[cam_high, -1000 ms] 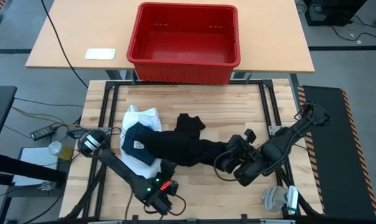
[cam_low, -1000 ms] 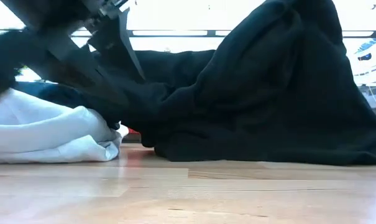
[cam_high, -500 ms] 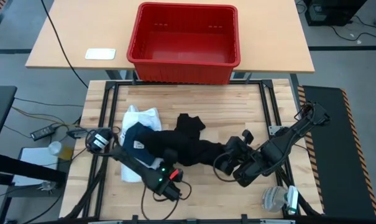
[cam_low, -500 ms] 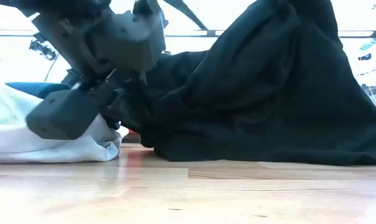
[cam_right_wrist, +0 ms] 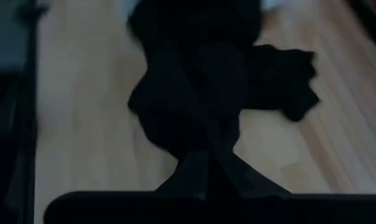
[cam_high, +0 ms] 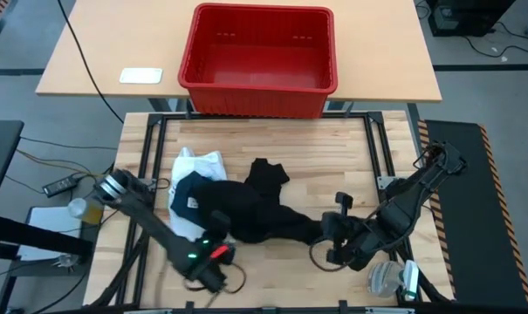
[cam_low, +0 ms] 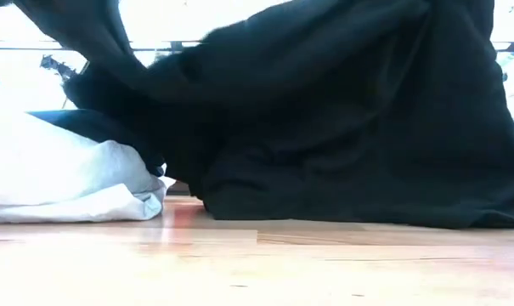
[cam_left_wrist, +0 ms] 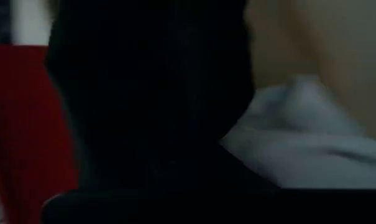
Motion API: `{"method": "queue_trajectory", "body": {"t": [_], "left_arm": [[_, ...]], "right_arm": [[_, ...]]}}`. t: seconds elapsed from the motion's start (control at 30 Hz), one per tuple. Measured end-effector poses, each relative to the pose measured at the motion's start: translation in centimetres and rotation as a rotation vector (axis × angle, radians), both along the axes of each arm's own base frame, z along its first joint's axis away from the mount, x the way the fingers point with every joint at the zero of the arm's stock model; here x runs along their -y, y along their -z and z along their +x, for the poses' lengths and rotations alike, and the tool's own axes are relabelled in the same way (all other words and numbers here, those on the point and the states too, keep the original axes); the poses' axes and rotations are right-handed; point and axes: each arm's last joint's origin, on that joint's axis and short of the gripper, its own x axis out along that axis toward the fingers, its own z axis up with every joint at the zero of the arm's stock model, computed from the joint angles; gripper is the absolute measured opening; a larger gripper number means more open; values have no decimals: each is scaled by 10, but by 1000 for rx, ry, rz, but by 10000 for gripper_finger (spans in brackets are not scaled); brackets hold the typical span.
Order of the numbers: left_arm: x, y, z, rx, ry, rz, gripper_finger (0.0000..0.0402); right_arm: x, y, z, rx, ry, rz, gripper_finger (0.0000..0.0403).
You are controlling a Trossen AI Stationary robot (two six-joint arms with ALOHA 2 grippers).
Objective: Fold laundry
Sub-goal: Fold the black shirt
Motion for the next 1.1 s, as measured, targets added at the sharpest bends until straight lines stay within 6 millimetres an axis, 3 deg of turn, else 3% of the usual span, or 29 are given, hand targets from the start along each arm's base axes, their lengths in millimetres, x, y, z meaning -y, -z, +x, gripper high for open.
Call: {"method": "queue_trajectory", "body": {"t": [0.23,0.4,0.53,0.67,0.8,0.93,1.1], "left_arm": [[-1,-62,-36,-74,139,-449,4],[-7,-75,-36,-124,280,-544,3],[-15,-68,-22,-220,339,-698,3],[-23,-46,-8,-255,416,-881,2],[-28,-27,-3,-267,452,-983,2],[-27,-8,-4,-276,518,-1092,2],[-40,19,-7,-296,454,-1101,2]], "right_arm": [[-19,11,0,-171,-323,49,13],[-31,22,18,-235,-434,251,13],[-36,36,35,-315,-496,420,13],[-35,48,47,-392,-503,527,13],[-38,62,59,-329,-587,655,12],[-35,93,63,-310,-598,807,12],[-14,138,61,-297,-564,937,13]]}}
